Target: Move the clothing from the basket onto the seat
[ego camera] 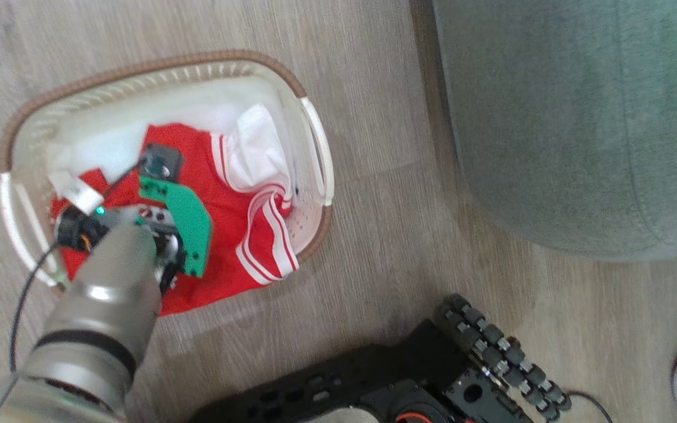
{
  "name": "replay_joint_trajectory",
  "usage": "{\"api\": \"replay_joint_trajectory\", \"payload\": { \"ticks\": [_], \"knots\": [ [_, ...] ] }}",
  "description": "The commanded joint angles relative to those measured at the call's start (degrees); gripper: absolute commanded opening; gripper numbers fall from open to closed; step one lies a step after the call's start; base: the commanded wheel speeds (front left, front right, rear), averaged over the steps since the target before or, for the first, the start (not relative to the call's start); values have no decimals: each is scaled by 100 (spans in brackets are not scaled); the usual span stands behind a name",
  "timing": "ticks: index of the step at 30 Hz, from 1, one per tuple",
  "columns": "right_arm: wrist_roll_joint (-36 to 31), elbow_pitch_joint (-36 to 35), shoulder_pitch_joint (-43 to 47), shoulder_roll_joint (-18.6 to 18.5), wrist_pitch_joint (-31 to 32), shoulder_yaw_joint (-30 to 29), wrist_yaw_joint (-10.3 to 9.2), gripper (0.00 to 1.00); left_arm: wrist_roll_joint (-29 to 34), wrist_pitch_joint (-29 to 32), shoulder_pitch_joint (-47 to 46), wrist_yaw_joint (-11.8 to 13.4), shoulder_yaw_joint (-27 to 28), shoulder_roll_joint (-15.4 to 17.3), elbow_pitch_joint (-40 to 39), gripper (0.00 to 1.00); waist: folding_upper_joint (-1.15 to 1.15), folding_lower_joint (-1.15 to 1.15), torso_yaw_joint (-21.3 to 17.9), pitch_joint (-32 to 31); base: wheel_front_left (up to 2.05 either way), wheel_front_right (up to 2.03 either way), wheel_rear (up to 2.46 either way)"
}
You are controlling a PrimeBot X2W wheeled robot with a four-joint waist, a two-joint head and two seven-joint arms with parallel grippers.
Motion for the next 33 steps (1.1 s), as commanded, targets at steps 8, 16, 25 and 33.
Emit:
{"api": "replay_joint_trajectory", "payload": {
  "ticks": [8, 16, 25, 33],
  "knots": [
    [-102, 74, 572, -35, -36, 131, -1, 100, -167, -748, 716, -231, -16, -192, -40, 0, 0, 0, 287, -1325, 0, 0, 0],
    [-215, 371, 1154, -10, -36, 224, -1, 100, -295, -1357, 1251, -354, -199, -324, -75, 0, 0, 0, 549, -2572, 0, 0, 0],
    [-345, 599, 1798, 23, -36, 251, -1, 100, -593, -1843, 1869, -384, -355, -360, -417, 0, 0, 0, 802, -3694, 0, 0, 0],
    [-463, 754, 2294, 82, -36, 362, -1, 100, -901, -2135, 2181, -387, -361, -224, -1188, 0, 0, 0, 1019, -4418, 0, 0, 0]
  ]
}}
